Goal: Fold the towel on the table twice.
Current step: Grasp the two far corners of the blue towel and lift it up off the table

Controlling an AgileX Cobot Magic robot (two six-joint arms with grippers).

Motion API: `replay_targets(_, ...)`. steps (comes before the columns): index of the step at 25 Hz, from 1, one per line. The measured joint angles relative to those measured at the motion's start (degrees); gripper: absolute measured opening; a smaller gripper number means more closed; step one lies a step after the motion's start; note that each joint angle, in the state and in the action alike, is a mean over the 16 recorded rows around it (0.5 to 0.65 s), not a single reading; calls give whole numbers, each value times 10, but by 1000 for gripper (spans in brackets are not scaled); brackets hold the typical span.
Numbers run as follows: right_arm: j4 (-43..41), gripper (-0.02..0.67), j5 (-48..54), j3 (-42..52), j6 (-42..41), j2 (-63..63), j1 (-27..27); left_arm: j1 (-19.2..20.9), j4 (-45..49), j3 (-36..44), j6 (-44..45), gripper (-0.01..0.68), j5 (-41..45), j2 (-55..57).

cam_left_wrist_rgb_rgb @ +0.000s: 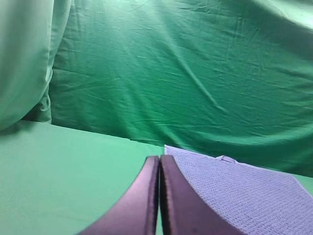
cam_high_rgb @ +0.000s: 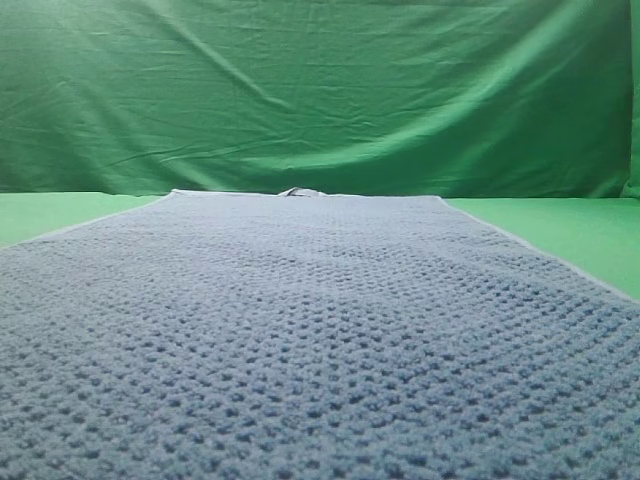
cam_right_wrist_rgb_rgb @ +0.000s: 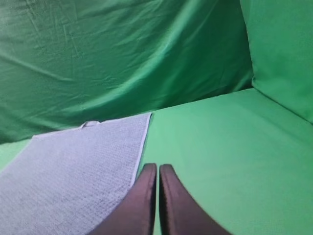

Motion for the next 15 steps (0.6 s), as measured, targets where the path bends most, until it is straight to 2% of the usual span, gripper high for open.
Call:
replay_targets(6,31,0,10,-68,-17,13,0,0,20,-88,-5,0,93,27)
replay_targets(15,42,0,90,-203,-59,84,0,0,53,-222,-8,0,241,89)
